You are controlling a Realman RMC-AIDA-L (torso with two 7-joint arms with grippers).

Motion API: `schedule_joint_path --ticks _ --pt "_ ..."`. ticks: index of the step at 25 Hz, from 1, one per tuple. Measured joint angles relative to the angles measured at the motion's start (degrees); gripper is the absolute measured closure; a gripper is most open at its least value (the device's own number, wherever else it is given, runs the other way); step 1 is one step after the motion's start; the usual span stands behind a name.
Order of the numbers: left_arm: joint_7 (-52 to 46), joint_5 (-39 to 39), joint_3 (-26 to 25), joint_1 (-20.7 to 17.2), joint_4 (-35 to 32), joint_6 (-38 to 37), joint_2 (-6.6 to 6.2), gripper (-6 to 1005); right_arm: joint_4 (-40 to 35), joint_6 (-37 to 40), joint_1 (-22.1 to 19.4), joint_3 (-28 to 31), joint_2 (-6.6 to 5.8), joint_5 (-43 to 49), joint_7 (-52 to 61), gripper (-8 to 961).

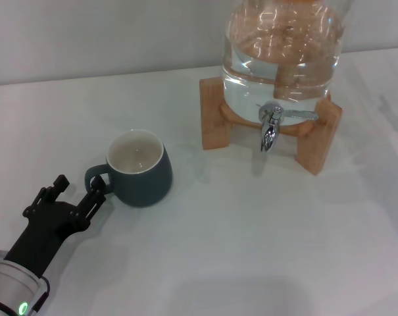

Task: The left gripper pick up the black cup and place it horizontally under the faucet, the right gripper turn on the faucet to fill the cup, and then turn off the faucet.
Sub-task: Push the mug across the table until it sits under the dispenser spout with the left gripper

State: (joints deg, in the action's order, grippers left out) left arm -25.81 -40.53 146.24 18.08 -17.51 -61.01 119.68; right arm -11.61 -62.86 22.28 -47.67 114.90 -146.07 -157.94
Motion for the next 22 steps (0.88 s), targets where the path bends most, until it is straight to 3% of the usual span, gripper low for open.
schedule_joint_path --ticks 22 --pt "-1.5 0.0 -0.7 3.6 0.5 5.5 -0.15 212 -0.3 0.3 0.2 0.1 0.15 -0.3 0.0 116"
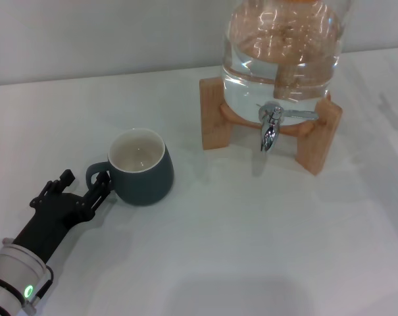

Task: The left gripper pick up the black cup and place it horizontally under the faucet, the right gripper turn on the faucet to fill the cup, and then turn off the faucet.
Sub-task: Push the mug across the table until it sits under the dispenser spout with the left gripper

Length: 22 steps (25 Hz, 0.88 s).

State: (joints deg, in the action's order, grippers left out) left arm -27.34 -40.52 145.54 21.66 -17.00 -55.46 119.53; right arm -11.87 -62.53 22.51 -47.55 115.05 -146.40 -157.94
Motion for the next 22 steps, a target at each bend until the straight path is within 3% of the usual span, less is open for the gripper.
schedule_joint_path --ticks 8,18,22 --pt "-0.2 -0.1 0.0 0.1 0.1 0.1 -0.07 212 0.0 0.1 0.0 0.0 0.00 0.0 0.0 116" --pt "-0.2 -0.1 0.0 1.4 0.8 0.9 -0.09 559 0.0 -0.2 0.0 0.0 0.06 0.0 0.0 116" --pt "-0.2 -0.1 0.0 1.6 0.8 1.6 -0.09 637 0.0 -0.2 0.0 0.0 0.08 -0.1 0.1 115"
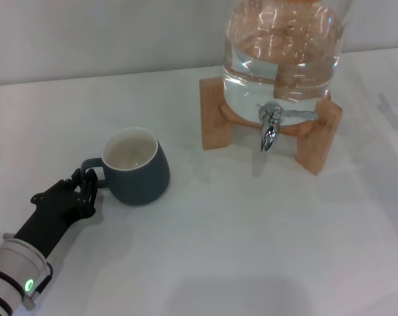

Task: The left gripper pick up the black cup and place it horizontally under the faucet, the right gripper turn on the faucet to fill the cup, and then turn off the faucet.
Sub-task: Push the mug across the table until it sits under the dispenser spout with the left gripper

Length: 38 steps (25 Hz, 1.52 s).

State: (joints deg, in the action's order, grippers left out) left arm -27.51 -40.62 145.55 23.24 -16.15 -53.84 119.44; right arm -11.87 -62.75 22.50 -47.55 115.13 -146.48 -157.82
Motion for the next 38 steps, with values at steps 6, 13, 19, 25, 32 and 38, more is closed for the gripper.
schedule_joint_path --ticks 6,13,19,25,32,38 --pt "0.0 -0.1 0.0 0.5 0.0 1.1 0.02 754 0.0 0.0 0.0 0.0 0.00 0.0 0.0 115" --pt "0.0 0.0 0.0 0.8 -0.4 1.1 -0.01 827 0.0 0.0 0.0 0.0 0.01 0.0 0.0 115" --pt "0.1 0.1 0.0 1.6 -0.5 0.9 -0.08 837 0.0 0.0 -0.1 0.0 0.00 0.0 0.0 115" --pt "0.4 0.1 0.0 1.9 -0.5 0.9 -0.09 840 0.0 -0.1 -0.1 0.0 0.00 0.0 0.1 115" --pt "0.8 1.0 0.3 3.9 -0.2 1.2 -0.09 840 0.0 -0.1 -0.1 0.0 0.07 0.0 0.1 115" --pt "0.8 3.6 0.5 6.2 0.0 1.6 -0.06 840 0.0 -0.1 0.0 0.0 0.09 0.0 0.1 115"
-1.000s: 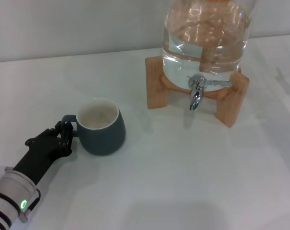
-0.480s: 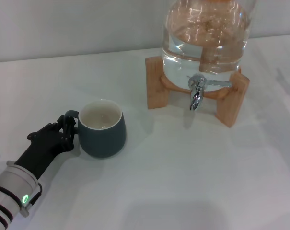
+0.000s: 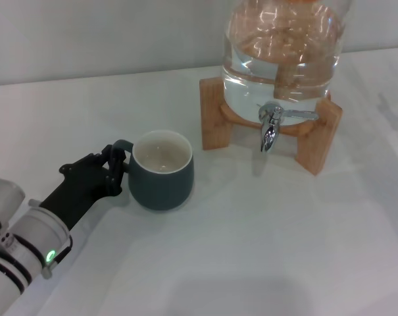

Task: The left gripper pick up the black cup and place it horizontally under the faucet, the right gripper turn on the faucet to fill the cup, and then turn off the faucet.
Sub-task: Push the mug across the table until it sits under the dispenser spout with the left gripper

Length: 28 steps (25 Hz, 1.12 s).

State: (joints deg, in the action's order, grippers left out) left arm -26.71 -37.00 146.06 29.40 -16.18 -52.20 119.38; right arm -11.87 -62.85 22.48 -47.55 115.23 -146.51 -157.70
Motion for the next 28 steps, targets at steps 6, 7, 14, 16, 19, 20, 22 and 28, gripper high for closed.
schedule_joint_path --ticks 6,7,14,16,19,20,22,28 --pt "1.2 0.8 0.1 2.8 -0.9 3.9 0.42 841 0.0 0.0 0.1 0.0 0.00 0.0 0.1 116" --pt "1.2 0.8 0.1 3.5 -1.4 4.4 0.45 841 0.0 -0.1 0.1 0.0 0.00 0.0 0.2 116" --pt "1.2 1.6 0.1 5.6 -2.4 5.5 0.67 841 0.0 -0.6 0.3 -0.4 0.00 0.0 0.3 116" --pt "1.3 1.7 0.2 5.8 -3.2 6.7 0.77 841 0.0 -0.6 0.3 -0.5 0.00 0.0 0.3 116" --pt "1.1 2.8 0.2 6.1 -4.7 8.4 0.81 841 0.0 -0.7 0.4 -0.5 0.00 0.0 0.4 116" --pt "1.1 3.1 0.2 6.2 -4.8 8.5 0.83 841 0.0 -0.7 0.4 -0.5 0.00 0.0 0.4 116" --pt "0.9 3.7 0.4 6.3 -5.1 8.6 0.91 841 0.0 -0.7 0.4 -0.5 0.00 0.0 0.4 116" --pt "1.0 4.2 2.4 7.8 -6.3 10.8 1.07 841 0.0 -1.0 0.4 -0.6 0.08 0.0 0.4 116"
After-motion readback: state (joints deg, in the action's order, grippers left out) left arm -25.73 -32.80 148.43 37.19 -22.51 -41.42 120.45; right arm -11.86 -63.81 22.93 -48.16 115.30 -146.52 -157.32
